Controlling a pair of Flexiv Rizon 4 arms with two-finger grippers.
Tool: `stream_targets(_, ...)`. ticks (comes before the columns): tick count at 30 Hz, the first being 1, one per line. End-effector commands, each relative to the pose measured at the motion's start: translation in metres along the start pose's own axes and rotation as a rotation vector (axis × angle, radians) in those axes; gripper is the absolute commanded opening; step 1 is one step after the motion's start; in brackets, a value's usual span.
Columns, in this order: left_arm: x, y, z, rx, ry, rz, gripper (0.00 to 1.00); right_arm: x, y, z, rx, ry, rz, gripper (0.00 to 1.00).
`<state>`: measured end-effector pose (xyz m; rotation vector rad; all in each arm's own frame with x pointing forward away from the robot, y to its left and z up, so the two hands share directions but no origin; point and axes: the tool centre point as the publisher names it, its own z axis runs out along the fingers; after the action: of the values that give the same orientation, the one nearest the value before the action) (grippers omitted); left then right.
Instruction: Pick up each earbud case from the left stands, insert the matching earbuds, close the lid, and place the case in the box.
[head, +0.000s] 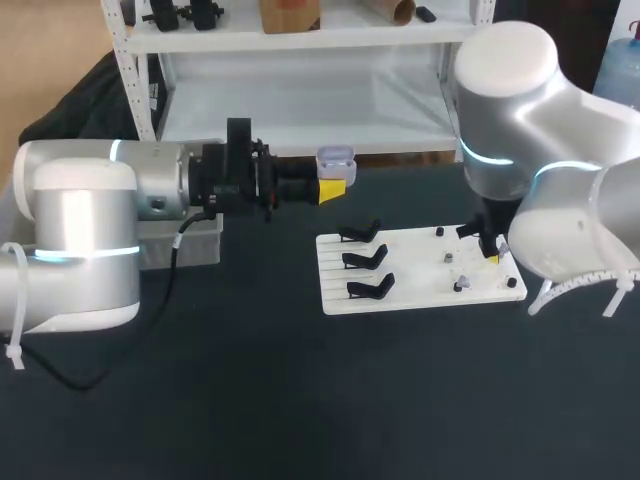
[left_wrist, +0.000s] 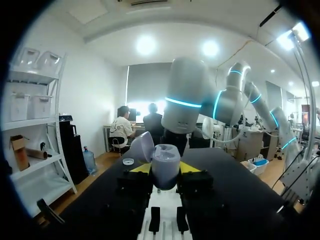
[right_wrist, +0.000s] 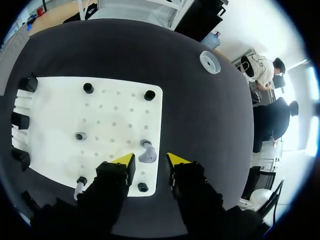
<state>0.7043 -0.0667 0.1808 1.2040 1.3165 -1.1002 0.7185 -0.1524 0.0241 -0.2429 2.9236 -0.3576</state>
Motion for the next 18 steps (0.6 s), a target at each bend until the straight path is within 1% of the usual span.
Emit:
stream_targets(1,0.0006,-0.0007,-0.0003,-0.002,-0.003,0.001,0.00,-0.0020,-0.0007,-0.0013,-0.005,0.005,-0.008,0.37)
stream_targets(5,0.0006,-0.0007,-0.0003,-0.002,-0.003,0.001,0.00,-0.0022,0.0000,-0.0018,-0.003,0.007,-0.012,0.36)
stream_targets(7,0.0006,-0.0007,-0.0003,-0.002,-0.003,0.001,0.00,-0.0017,0.0007,-0.0014,-0.004,0.009,-0.014,0.34)
stream_targets(11,0.0006,-0.0007,-0.0003,-0.002,-0.003,0.001,0.00,-0.0011,0.0012,-0.0005,-0.005,0.013,-0.015,0.24)
stream_targets(14,0.0006,-0.0007,-0.0003,-0.002,-0.003,0.001,0.00,-0.0006,0.0016,0.0010,-0.007,0.014,-0.015,0.23)
stream_targets(16,0.0006,-0.0007,-0.0003,-0.002,-0.003,0.001,0.00,-0.0004,0.0017,0.0018,-0.007,0.016,-0.014,0.19)
stream_targets(18,0.0006,-0.0007,-0.0003,-0.002,-0.003,0.001,0.00,-0.0005,0.0017,0.0020,-0.005,0.016,-0.015,0.18)
